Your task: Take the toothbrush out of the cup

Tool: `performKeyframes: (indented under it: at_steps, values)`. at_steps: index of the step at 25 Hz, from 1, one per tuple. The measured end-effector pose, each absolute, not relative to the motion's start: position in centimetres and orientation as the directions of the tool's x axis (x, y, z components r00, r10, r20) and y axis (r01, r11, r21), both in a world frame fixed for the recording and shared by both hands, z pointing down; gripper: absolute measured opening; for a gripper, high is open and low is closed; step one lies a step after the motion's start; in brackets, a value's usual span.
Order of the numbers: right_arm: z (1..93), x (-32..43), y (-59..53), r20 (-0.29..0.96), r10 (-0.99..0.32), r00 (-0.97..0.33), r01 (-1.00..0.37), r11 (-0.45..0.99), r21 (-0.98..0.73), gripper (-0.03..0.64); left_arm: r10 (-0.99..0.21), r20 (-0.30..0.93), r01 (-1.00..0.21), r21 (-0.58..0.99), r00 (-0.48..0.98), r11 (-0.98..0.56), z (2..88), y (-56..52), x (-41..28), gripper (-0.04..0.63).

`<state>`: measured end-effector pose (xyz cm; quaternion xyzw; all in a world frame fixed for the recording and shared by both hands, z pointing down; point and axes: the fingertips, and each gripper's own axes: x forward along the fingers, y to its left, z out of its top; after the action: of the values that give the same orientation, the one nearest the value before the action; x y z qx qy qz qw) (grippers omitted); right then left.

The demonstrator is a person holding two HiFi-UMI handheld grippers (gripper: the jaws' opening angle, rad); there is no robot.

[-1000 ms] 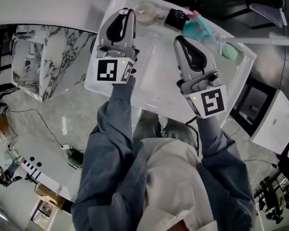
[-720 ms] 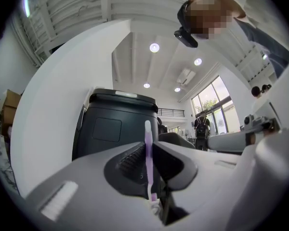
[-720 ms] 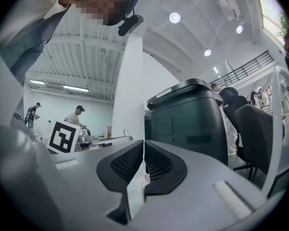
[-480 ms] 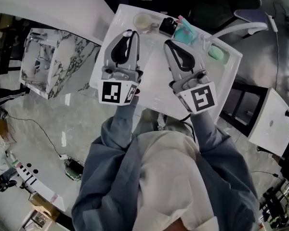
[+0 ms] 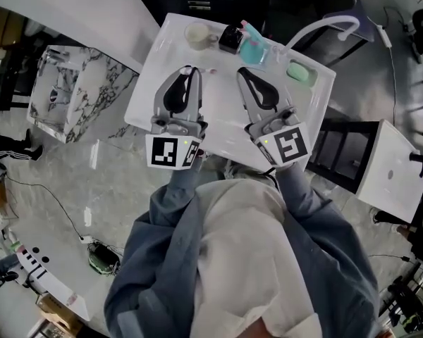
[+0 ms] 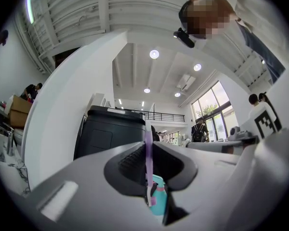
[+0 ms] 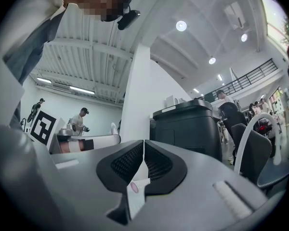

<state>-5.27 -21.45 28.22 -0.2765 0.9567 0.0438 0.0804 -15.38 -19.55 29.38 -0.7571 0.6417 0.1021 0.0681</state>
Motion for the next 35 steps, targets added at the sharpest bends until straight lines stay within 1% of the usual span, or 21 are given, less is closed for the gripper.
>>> performKeyframes:
  at_steps: [9, 16, 22, 35]
  values:
    - [28.1, -5.1, -20.5, -0.177, -0.517, -0.838, -0.530, 0.847, 0.037, 0.012, -0.952, -0.255, -0.983, 0.023, 0.168, -0.180, 28.9, -19.1, -14.8, 0.103]
    - [28.1, -5.4, -19.9, -0.177, -0.524, -0.833, -0.541, 0.838, 0.068, 0.012, -0.948, -0.262, -0.981, 0.030, 0.178, -0.193, 29.2, -18.5, -15.0, 0.101]
    - [28.5, -5.7, -19.6, -0.149, -0.528, -0.836, -0.541, 0.839, 0.058, 0.012, -0.946, -0.266, -0.980, 0.022, 0.185, -0.197, 28.9, -18.3, -15.0, 0.101]
    - [28.2, -5.8, -19.5, -0.158, -0.530, -0.833, -0.545, 0.835, 0.070, 0.011, -0.943, -0.273, -0.980, 0.013, 0.190, -0.201, 28.6, -18.2, -15.1, 0.101]
